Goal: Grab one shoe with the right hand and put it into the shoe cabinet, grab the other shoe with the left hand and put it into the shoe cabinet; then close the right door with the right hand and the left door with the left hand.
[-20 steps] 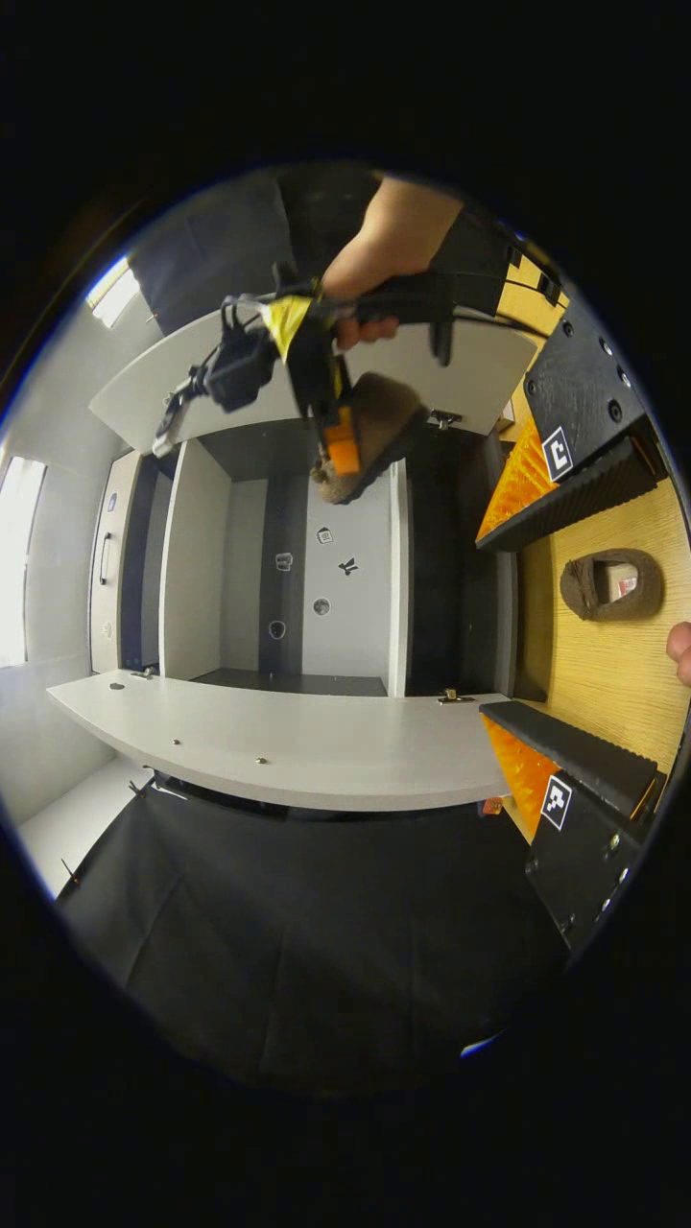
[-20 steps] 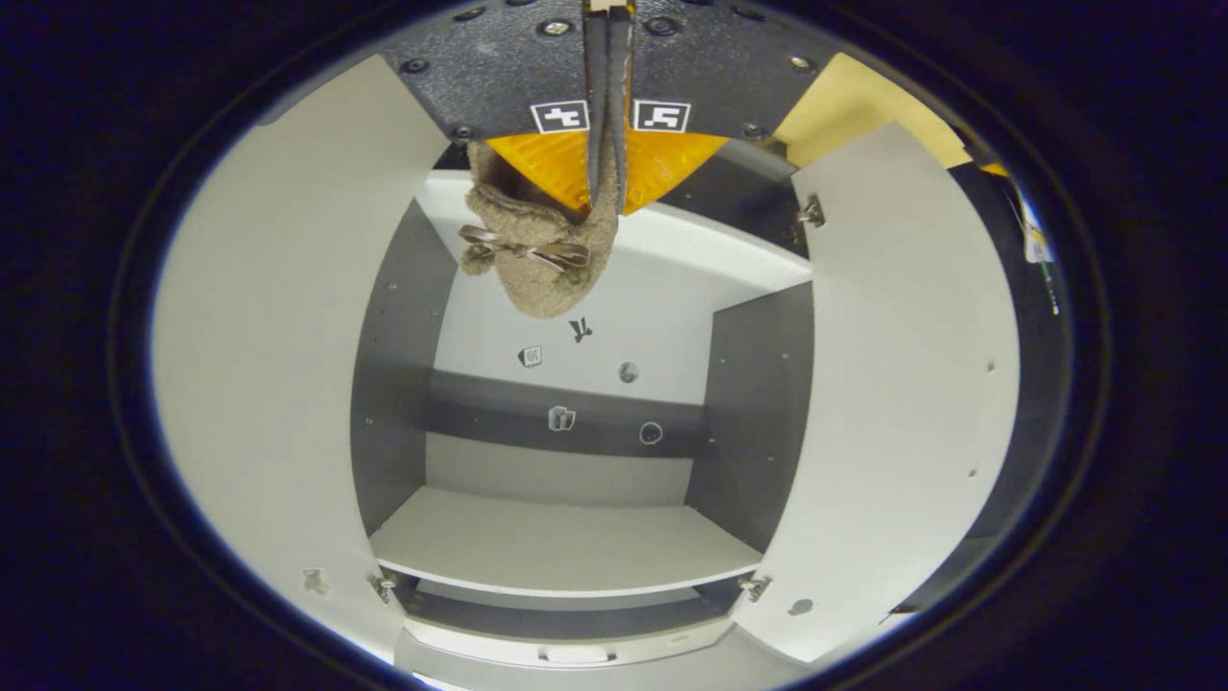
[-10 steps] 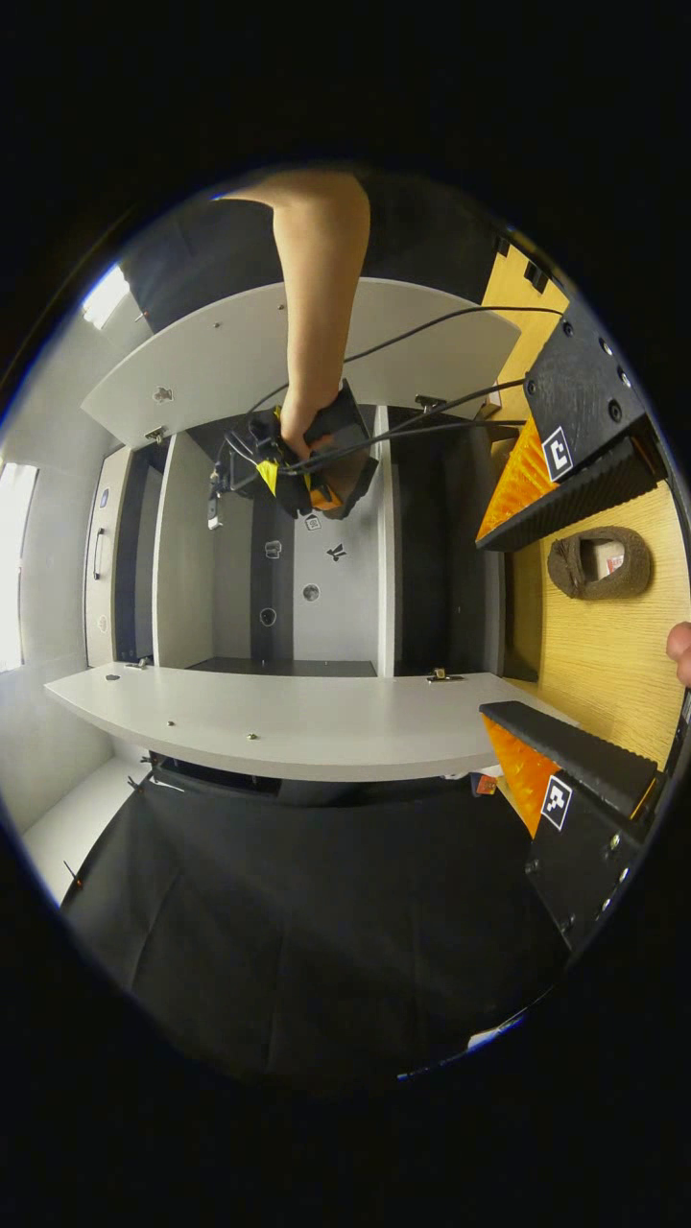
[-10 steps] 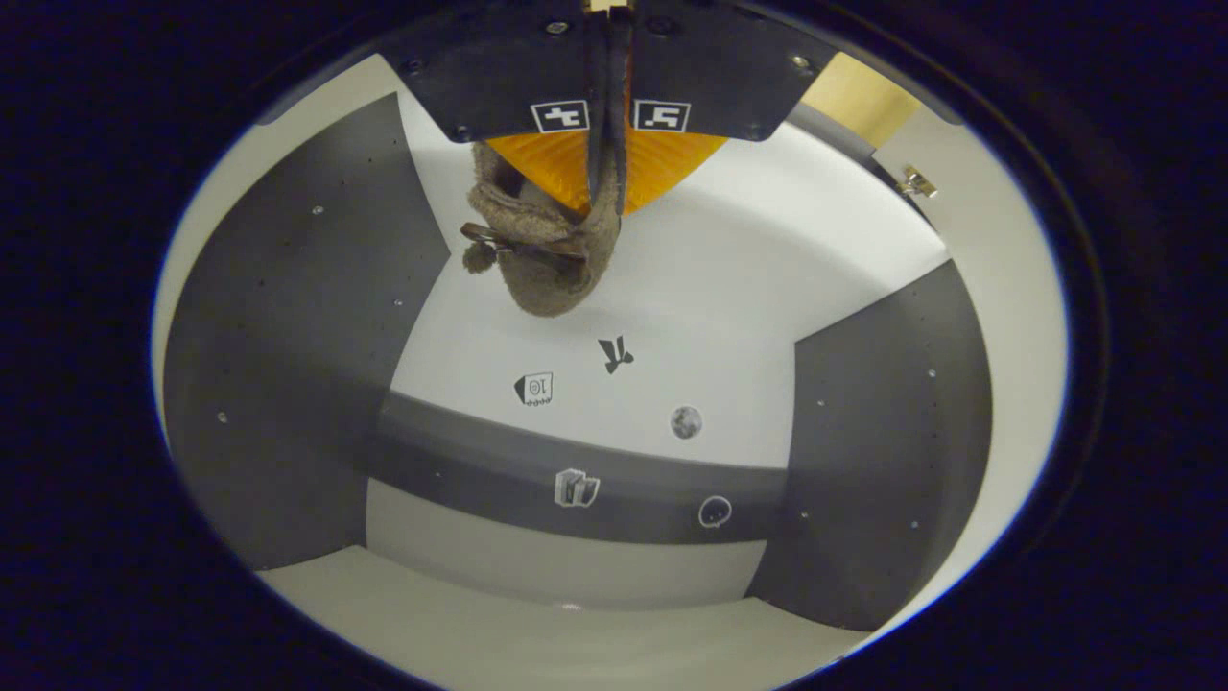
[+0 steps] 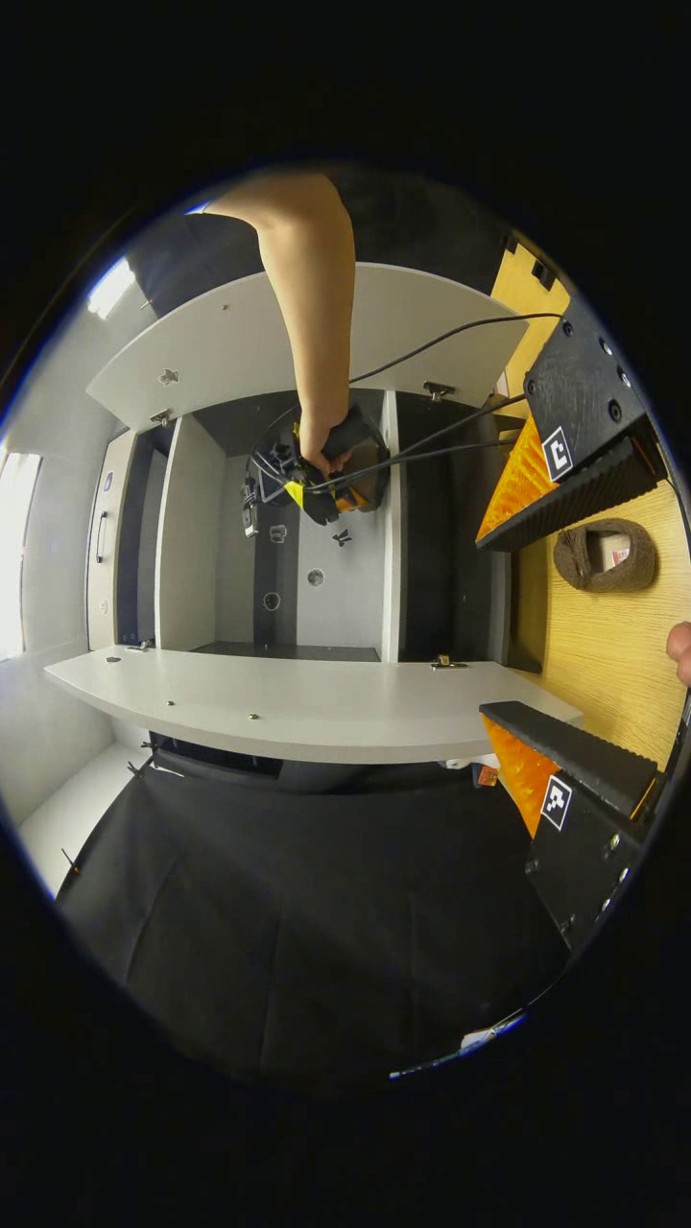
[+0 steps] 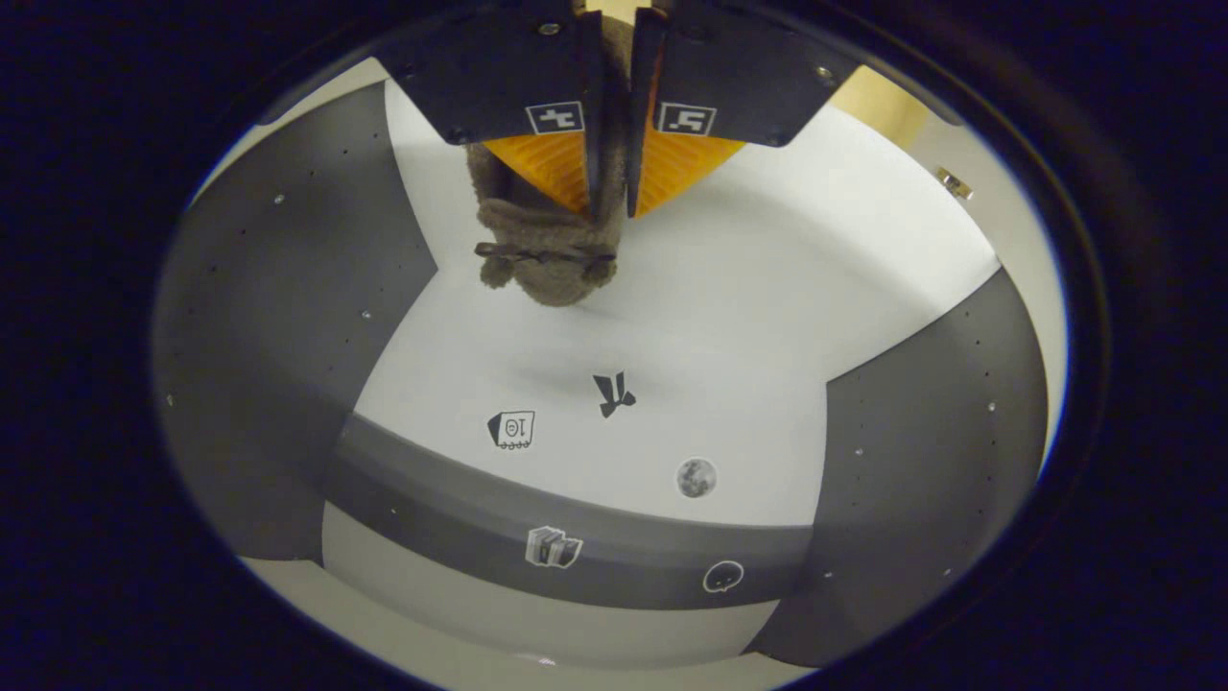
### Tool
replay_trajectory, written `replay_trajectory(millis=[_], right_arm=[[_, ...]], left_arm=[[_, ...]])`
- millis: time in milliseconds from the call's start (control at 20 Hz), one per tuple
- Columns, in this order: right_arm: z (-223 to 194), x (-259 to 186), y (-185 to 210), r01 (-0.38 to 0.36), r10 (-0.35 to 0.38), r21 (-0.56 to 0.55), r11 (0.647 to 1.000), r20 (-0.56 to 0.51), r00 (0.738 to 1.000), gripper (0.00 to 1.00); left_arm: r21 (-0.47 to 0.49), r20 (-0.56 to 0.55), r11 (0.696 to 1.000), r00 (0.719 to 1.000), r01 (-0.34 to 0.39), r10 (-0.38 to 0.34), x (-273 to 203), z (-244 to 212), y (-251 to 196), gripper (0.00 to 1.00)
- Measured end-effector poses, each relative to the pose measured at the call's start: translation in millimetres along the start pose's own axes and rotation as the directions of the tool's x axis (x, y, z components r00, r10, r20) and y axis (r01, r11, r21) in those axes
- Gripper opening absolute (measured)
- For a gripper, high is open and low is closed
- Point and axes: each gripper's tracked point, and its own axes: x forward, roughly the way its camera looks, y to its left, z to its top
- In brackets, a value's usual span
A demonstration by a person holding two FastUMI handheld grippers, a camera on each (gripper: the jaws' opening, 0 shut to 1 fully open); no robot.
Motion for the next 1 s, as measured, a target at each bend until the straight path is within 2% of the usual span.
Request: replay_trajectory(millis=[50, 100, 150, 200, 250, 300, 400, 450, 500, 750, 900, 1000], right_arm=[[2, -6, 1, -0.009, 0.009, 0.004, 1.0, 0.007, 1.0, 0.28], [5, -14, 1, -0.014, 0.014, 0.008, 1.0, 0.023, 1.0, 0.36], [10, -25, 0, -0.022, 0.022, 0.012, 1.0, 0.049, 0.999, 0.39], [16, -38, -2, -0.028, 0.027, 0.011, 1.0, 0.08, 0.996, 0.46], [21, -52, -5, -0.03, 0.028, 0.008, 1.0, 0.113, 0.993, 0.48], [25, -67, -7, -0.036, 0.034, 0.011, 0.999, 0.145, 0.989, 0.4], [29, -98, -8, -0.064, 0.059, 0.019, 0.998, 0.199, 0.978, 0.4], [30, -115, -8, -0.08, 0.073, 0.023, 0.997, 0.226, 0.971, 0.32], [29, -132, -9, -0.091, 0.082, 0.023, 0.996, 0.252, 0.964, 0.41], [-3, -206, -10, -0.143, 0.117, 0.047, 0.989, 0.357, 0.927, 0.45], [-49, -231, -12, -0.18, 0.124, 0.121, 0.976, 0.368, 0.922, 0.46], [-81, -240, -18, -0.184, 0.103, 0.181, 0.966, 0.383, 0.918, 0.46]], left_arm=[[0.0, 0.0, 1.0, 1.0, 0.001, -0.001, 1, 0, 0, 0.95], [0.0, -0.001, 1.0, 1.0, 0.002, -0.002, 1, 0, 0, 0.95], [-0.001, -0.001, 1.0, 1.0, 0.006, -0.006, 2, 0, -1, 0.95], [-0.001, 0.001, 1.0, 1.0, 0.011, -0.011, 2, 1, -3, 0.95], [-0.001, 0.002, 1.0, 1.0, 0.014, -0.014, 3, 1, -4, 0.95], [-0.001, 0.003, 1.0, 1.0, 0.018, -0.018, 4, 1, -5, 0.95], [-0.004, 0.004, 1.0, 1.0, 0.027, -0.027, 5, 1, -8, 0.95], [-0.005, 0.004, 0.999, 0.999, 0.032, -0.031, 6, 1, -10, 0.95], [-0.006, 0.004, 0.999, 0.999, 0.035, -0.035, 6, 1, -12, 0.95], [-0.007, 0.007, 0.998, 0.998, 0.06, -0.06, 6, 2, -21, 0.95], [-0.015, 0.006, 0.997, 0.997, 0.076, -0.075, 5, 3, -28, 0.95], [-0.017, 0.006, 0.996, 0.996, 0.088, -0.088, 3, 2, -34, 0.95]])
